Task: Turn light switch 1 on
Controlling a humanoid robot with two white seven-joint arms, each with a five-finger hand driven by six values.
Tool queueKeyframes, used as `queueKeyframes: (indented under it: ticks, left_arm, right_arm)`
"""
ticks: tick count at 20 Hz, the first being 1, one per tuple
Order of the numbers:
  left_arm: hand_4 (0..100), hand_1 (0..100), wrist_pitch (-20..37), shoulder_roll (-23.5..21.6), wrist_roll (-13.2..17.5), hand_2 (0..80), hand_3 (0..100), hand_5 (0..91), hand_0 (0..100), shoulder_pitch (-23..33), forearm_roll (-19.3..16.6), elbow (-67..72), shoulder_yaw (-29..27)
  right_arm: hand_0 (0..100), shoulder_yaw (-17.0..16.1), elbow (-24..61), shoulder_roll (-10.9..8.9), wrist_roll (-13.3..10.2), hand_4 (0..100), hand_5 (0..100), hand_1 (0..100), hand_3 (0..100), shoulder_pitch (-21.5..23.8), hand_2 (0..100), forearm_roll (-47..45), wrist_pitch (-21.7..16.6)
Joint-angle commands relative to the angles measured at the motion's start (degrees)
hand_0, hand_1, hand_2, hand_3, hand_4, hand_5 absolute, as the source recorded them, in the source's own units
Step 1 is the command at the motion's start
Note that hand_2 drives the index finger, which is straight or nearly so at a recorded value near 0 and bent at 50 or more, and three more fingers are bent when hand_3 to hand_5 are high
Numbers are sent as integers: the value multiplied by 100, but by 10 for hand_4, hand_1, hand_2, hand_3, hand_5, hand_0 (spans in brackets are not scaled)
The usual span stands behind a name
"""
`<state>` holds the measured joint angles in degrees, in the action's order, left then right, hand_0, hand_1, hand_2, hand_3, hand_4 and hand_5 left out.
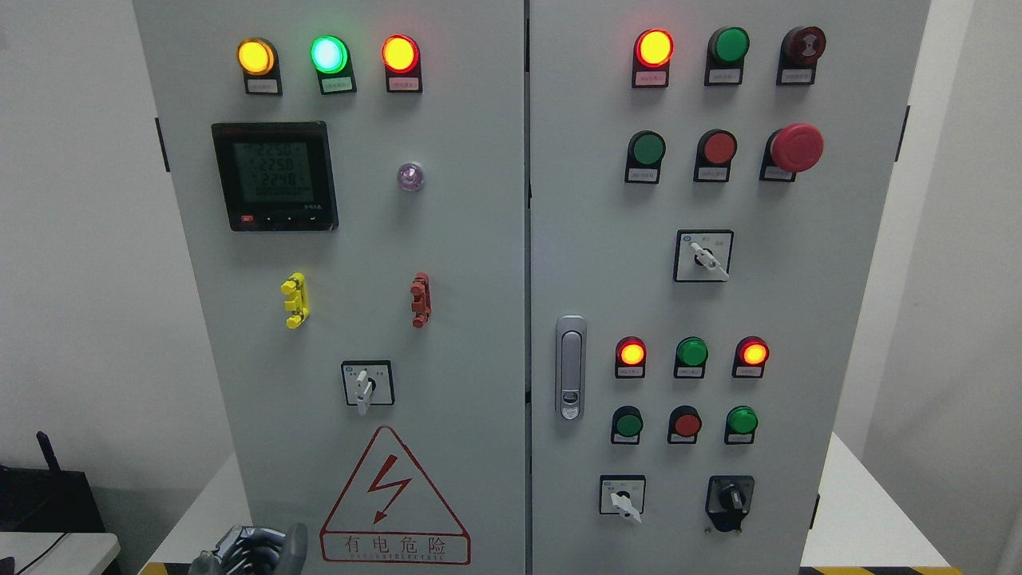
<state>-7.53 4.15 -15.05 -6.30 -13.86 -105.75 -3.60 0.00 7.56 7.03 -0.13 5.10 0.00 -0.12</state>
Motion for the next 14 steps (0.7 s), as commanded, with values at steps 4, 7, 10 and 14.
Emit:
queueKeyframes:
  ticks: [4,7,10,14]
  left_arm:
    - [848,427,-327,121,-305,615,853,695,11,-451,-205,-16,887]
    - [852,429,-495,130,-516,620,859,706,12,-547,-205,-16,896]
    - [854,436,-548,130,-534,621,862,709,13,-583,-205,-7,896]
    - [856,448,-908,139,-656,621,862,711,15,-872,-205,1,896]
  right_arm:
    - [120,114,0,0,4,0,0,389,0,0,0,-149,3]
    - [120,114,0,0,4,0,0,389,0,0,0,-149,3]
    - [120,114,0,0,4,0,0,389,0,0,0,-149,3]
    - [120,114,0,0,4,0,0,389,0,0,0,-149,3]
